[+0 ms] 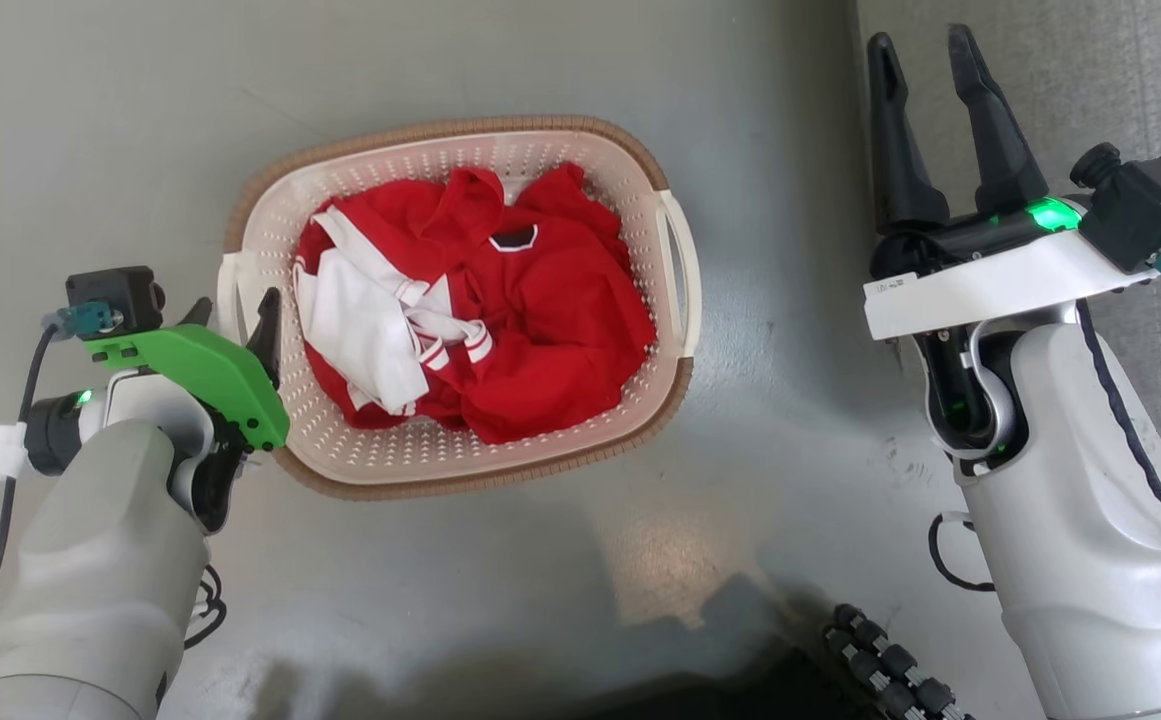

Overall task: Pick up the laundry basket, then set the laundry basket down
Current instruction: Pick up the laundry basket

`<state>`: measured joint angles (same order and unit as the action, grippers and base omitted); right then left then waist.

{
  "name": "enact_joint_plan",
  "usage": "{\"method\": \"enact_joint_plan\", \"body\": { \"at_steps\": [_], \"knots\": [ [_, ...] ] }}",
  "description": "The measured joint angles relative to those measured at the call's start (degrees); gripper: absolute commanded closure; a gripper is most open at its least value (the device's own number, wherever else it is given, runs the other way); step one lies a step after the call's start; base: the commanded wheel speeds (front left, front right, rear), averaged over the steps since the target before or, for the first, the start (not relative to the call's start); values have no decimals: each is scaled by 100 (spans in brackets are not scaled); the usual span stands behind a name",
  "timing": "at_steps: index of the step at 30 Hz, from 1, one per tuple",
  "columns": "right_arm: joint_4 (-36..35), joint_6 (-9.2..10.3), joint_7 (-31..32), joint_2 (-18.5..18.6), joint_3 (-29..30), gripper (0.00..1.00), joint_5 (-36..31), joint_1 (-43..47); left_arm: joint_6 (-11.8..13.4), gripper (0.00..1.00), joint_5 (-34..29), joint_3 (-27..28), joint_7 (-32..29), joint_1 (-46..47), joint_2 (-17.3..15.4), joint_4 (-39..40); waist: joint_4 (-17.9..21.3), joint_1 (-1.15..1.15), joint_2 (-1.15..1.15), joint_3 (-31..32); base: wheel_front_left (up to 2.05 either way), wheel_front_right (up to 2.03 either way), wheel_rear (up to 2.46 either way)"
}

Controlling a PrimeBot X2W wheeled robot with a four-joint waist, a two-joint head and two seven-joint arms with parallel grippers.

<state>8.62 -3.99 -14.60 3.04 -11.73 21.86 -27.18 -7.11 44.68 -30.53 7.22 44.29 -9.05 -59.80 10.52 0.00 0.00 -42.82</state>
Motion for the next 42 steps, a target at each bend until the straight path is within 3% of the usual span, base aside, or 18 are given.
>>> {"method": "enact_joint_plan", "body": {
  "at_steps": [9,25,42],
  "knots": [
    [164,-21,0,1,74,0,60,45,-1,0,-220,-204,545,-3,-88,-1,-63,0,0,429,0,0,0],
    [594,-103,0,0,278,0,-18,382,-1,0,-363,-385,721,-446,-55,517,-277,0,0,1482,0,0,0],
    [823,-177,0,-4,526,0,-133,1097,1,0,-927,598,720,-1307,-88,2214,-646,0,0,2776,0,0,0]
  ]
}}
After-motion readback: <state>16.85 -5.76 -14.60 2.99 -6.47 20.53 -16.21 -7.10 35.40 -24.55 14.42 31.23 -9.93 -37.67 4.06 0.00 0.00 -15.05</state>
